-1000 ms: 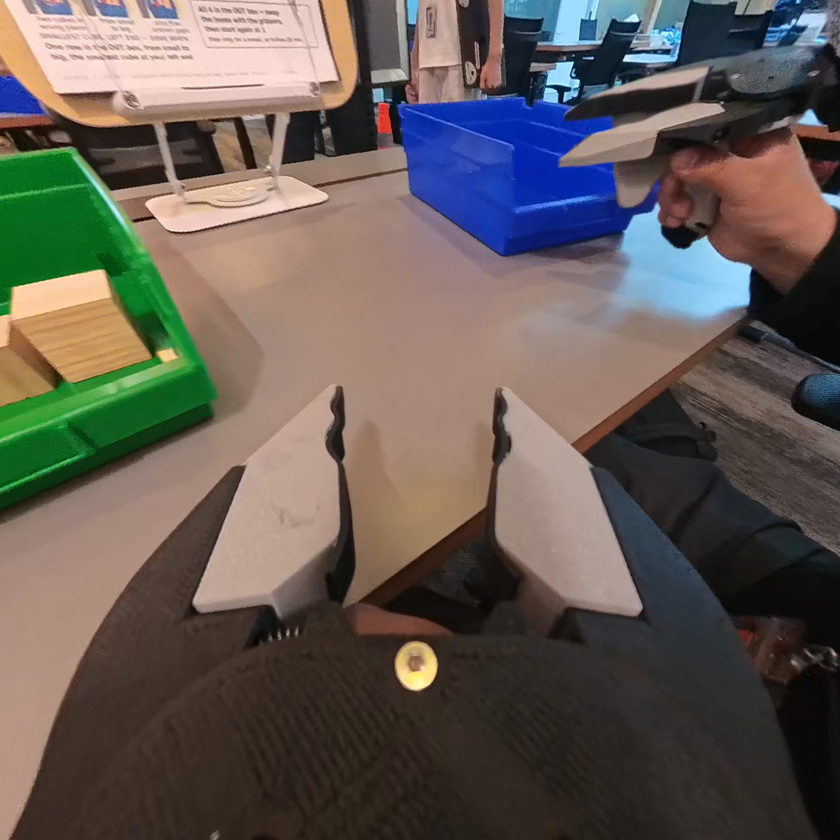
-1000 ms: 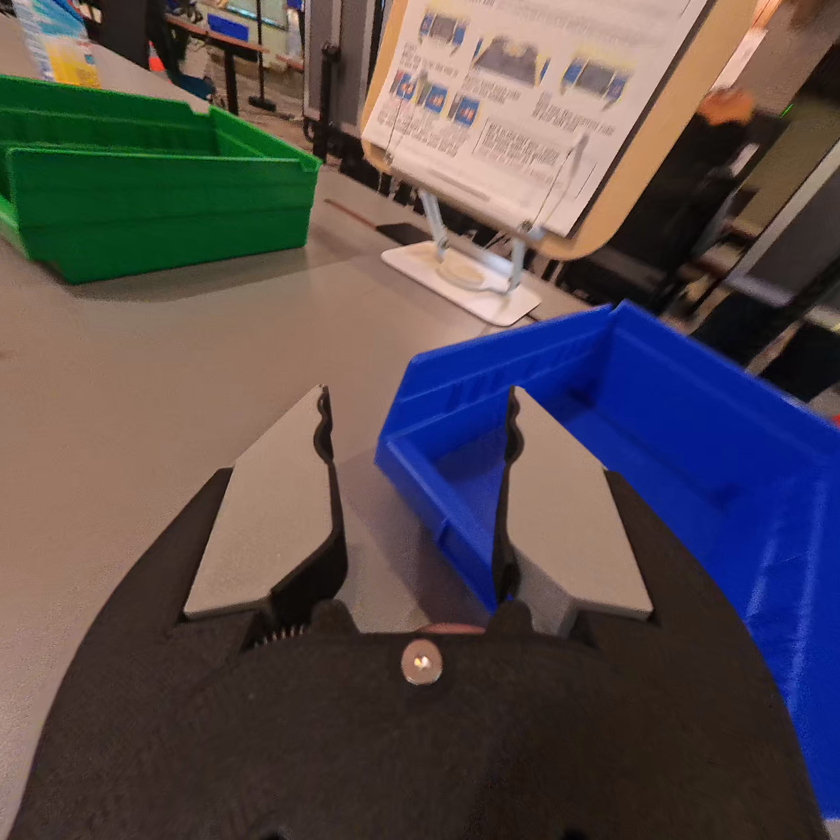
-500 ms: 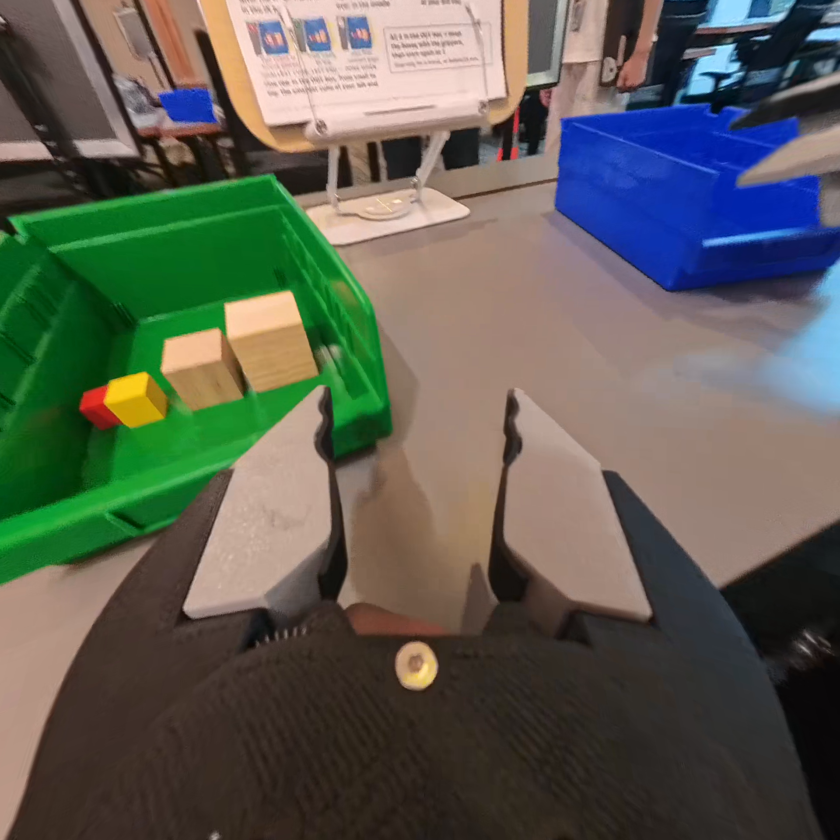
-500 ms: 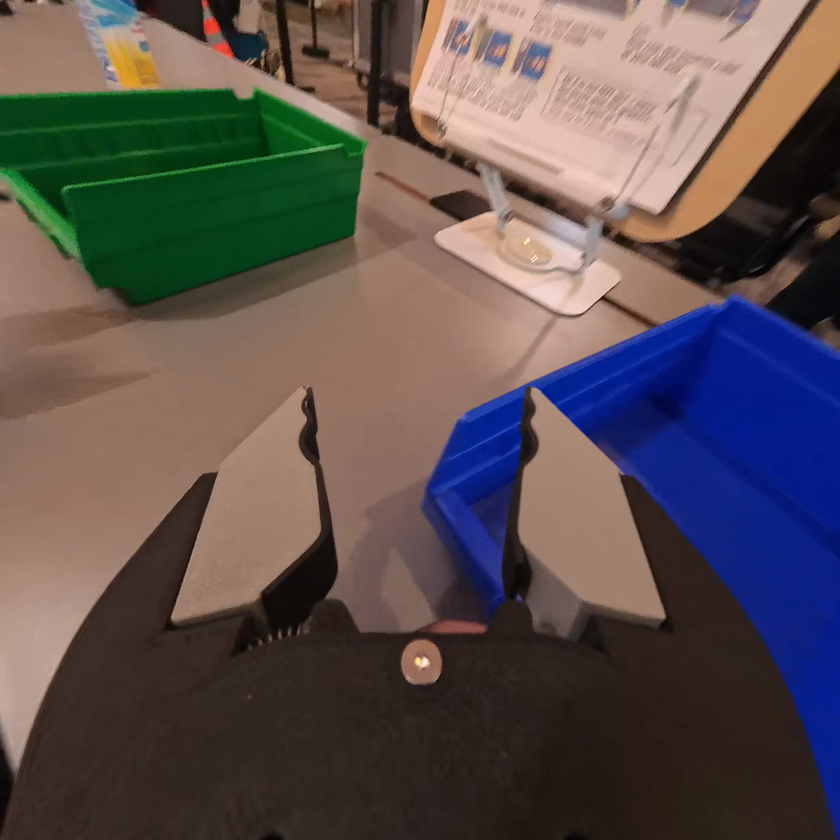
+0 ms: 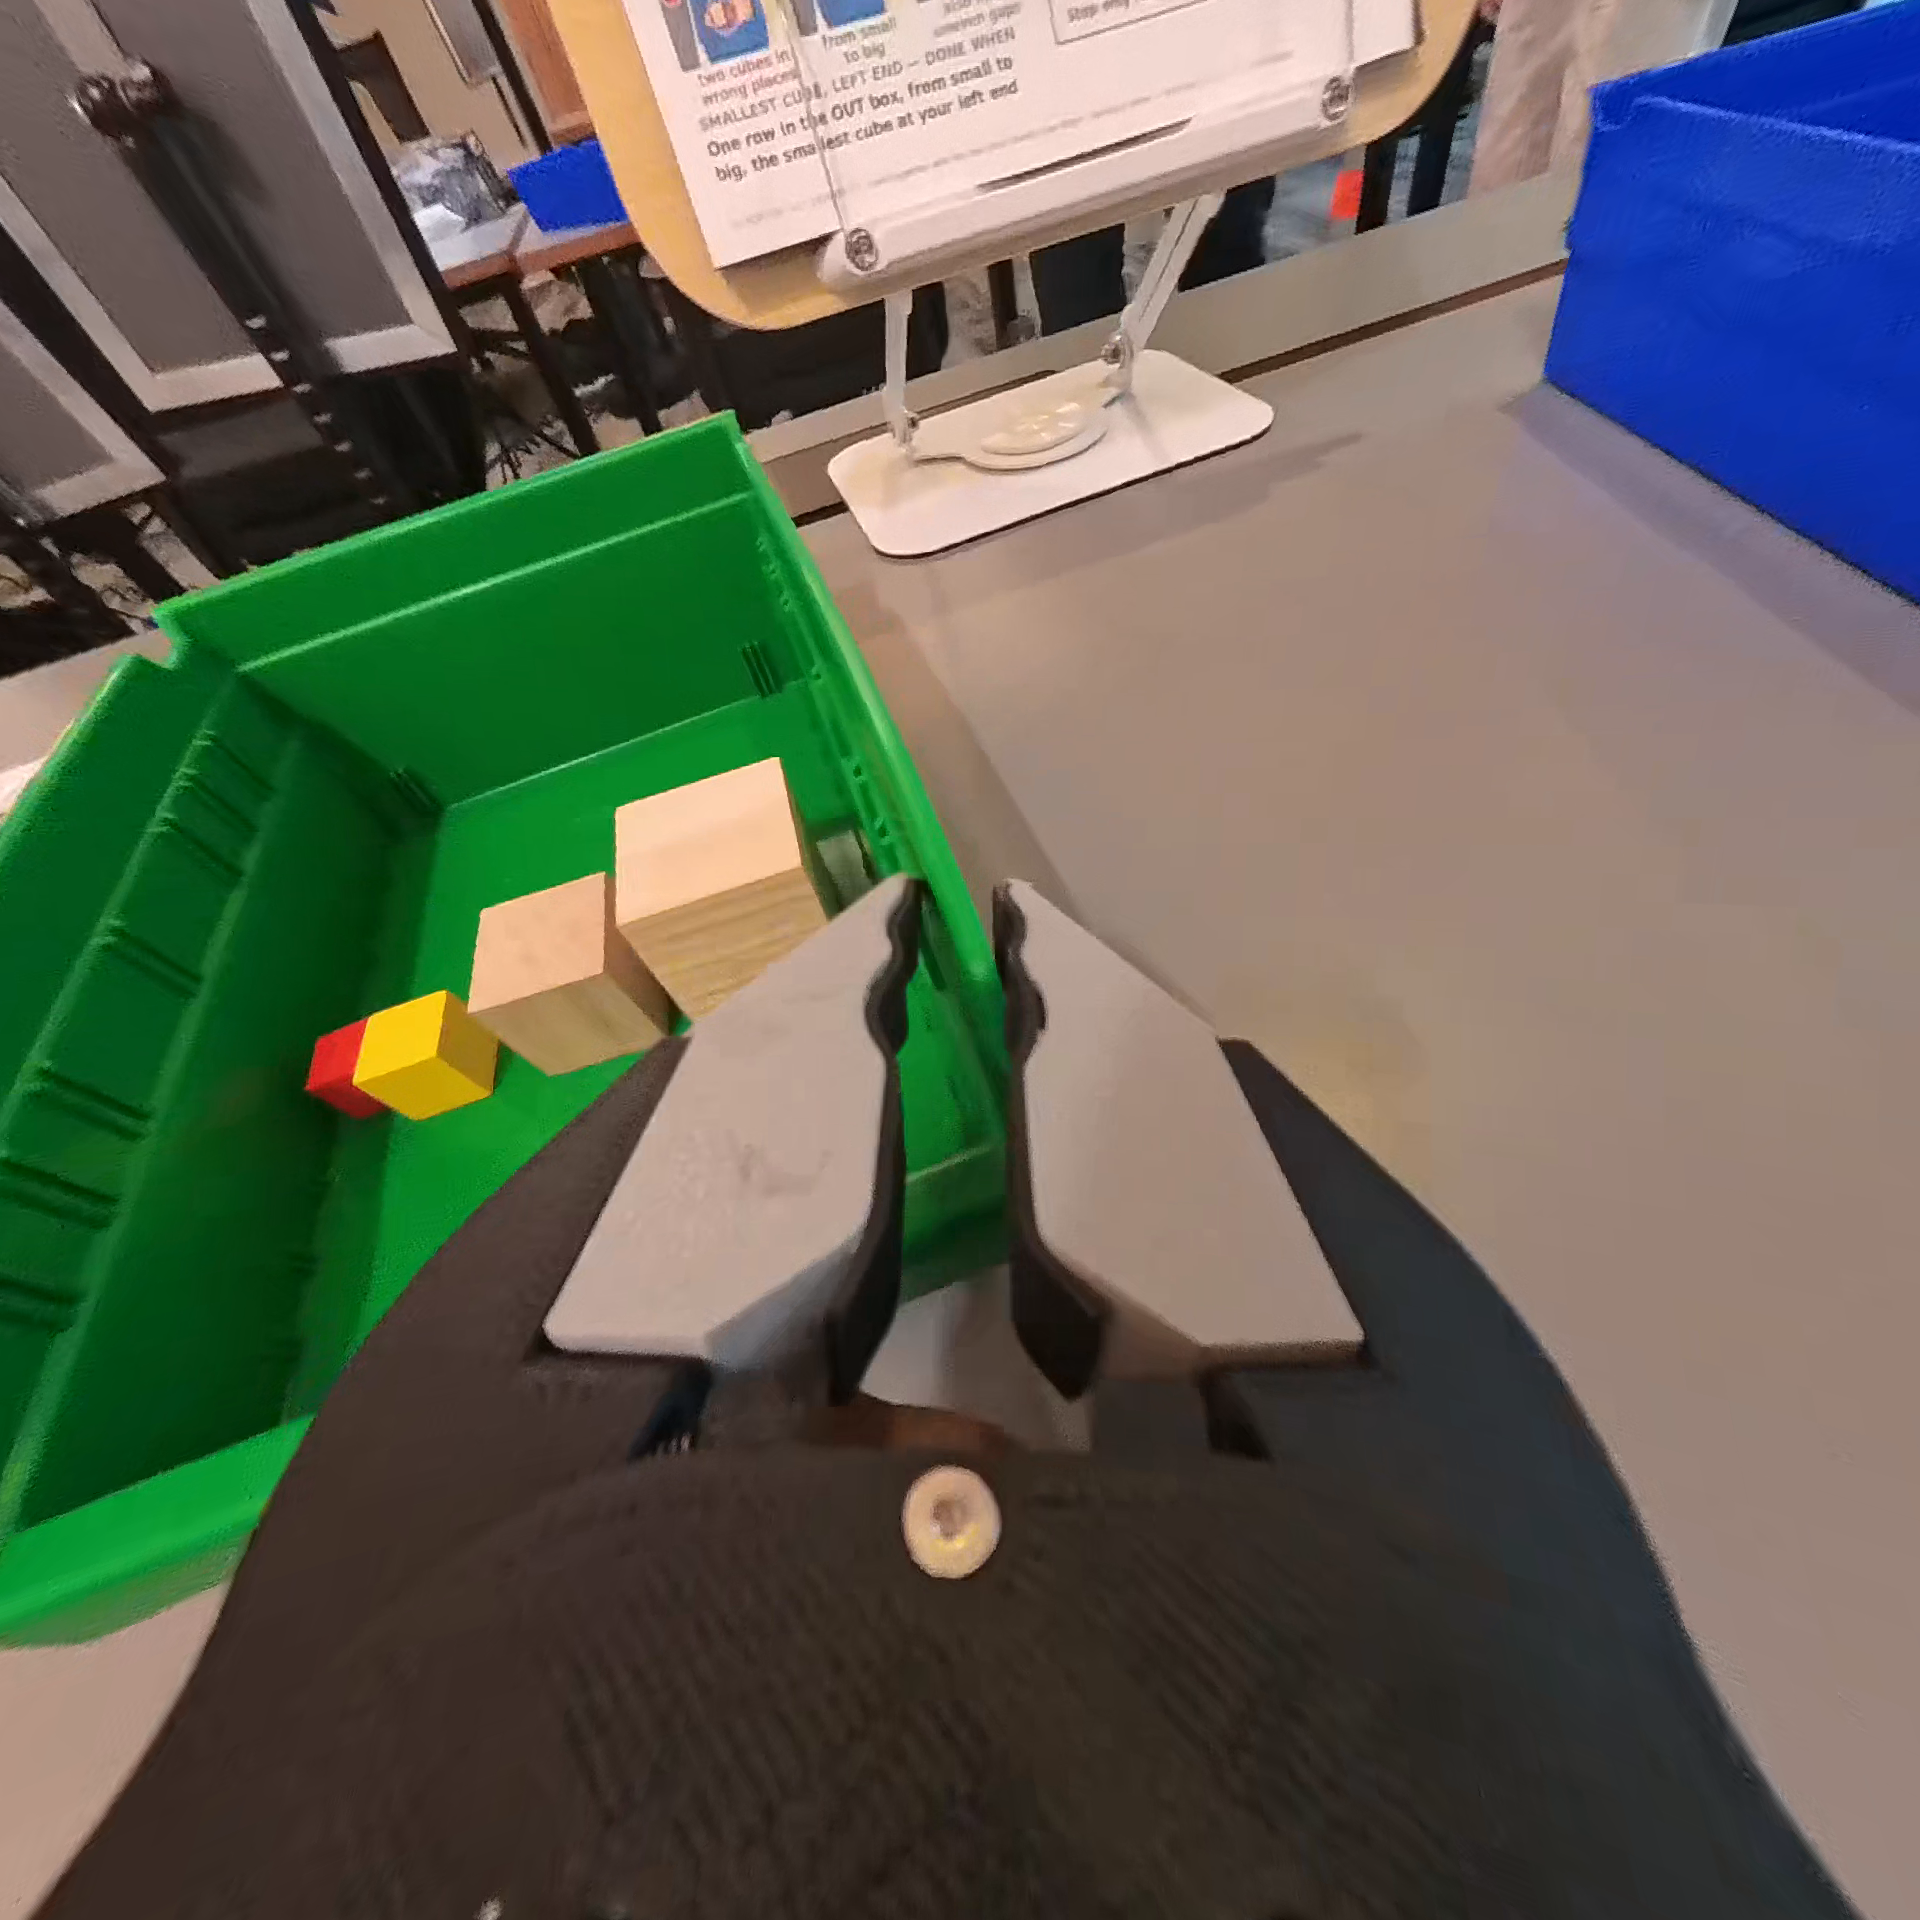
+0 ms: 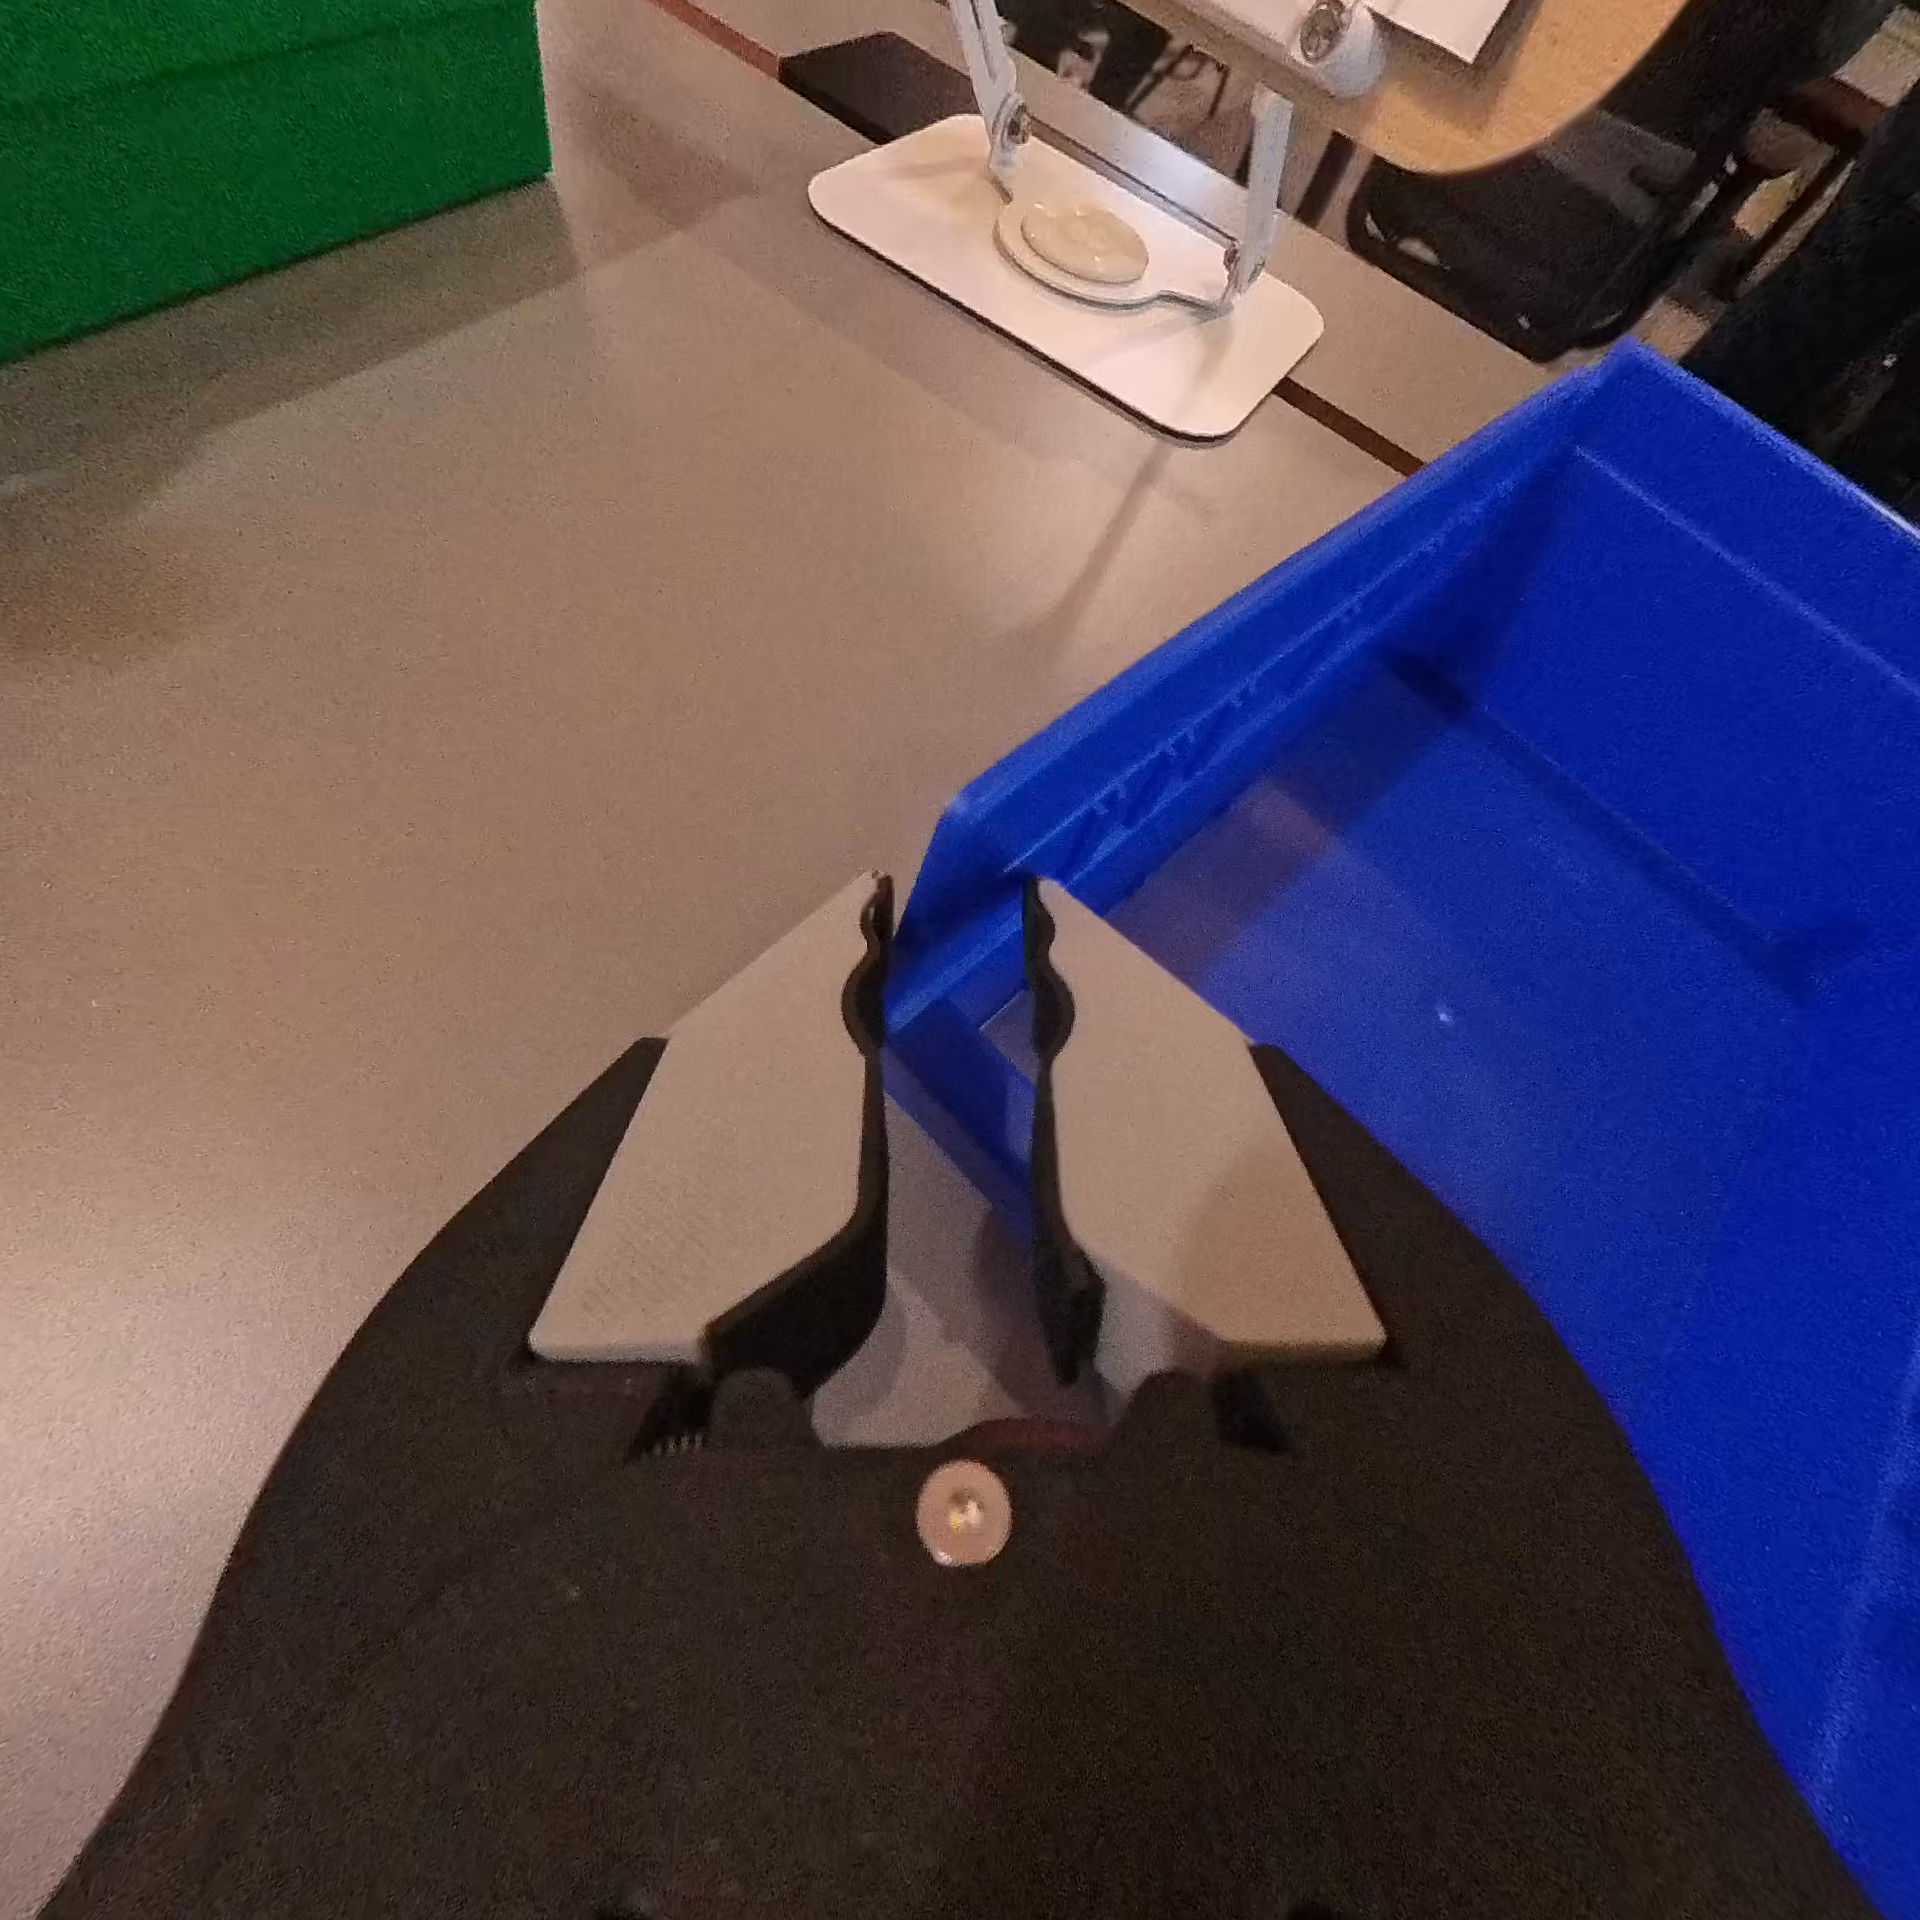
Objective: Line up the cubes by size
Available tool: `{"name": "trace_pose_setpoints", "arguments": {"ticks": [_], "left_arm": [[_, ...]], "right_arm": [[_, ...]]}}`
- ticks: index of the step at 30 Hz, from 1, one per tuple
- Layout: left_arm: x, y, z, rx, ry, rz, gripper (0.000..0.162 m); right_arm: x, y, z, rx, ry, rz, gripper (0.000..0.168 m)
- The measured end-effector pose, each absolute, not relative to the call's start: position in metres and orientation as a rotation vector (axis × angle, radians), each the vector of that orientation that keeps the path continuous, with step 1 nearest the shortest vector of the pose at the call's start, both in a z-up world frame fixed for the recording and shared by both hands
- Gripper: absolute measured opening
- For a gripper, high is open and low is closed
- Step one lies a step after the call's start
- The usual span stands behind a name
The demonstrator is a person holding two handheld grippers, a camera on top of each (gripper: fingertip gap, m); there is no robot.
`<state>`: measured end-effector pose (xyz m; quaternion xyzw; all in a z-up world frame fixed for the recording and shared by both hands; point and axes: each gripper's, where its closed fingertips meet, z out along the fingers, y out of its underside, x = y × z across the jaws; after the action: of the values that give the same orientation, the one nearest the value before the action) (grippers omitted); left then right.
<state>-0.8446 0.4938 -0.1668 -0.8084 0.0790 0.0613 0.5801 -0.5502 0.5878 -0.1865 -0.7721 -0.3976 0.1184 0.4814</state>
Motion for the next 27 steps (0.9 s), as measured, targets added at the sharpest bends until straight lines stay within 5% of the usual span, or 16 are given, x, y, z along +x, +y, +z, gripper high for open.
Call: {"name": "trace_pose_setpoints", "arguments": {"ticks": [11, 14, 18, 24, 27], "left_arm": [[-0.857, 0.499, -0.166, -1.892, 0.17, 0.179, 0.007], [-0.858, 0.495, -0.165, -1.89, 0.157, 0.148, 0.007], [-0.836, 0.471, -0.145, -1.823, 0.228, 0.01, 0.038], [-0.853, 0.456, -0.132, -1.85, 0.261, 0.047, 0.073], [-0.874, 0.451, -0.14, -1.938, 0.301, 0.078, 0.077]], "right_arm": [[-0.516, 0.564, -0.186, -1.913, -0.922, 0.309, 0.016], [-0.518, 0.559, -0.167, -1.868, -0.862, 0.363, 0.043], [-0.548, 0.52, -0.124, -1.7, -0.889, 0.578, 0.05], [-0.629, 0.501, -0.134, -1.658, -1.129, 0.643, 0.069], [-0.67, 0.515, -0.142, -1.62, -1.192, 0.665, 0.071]]}}
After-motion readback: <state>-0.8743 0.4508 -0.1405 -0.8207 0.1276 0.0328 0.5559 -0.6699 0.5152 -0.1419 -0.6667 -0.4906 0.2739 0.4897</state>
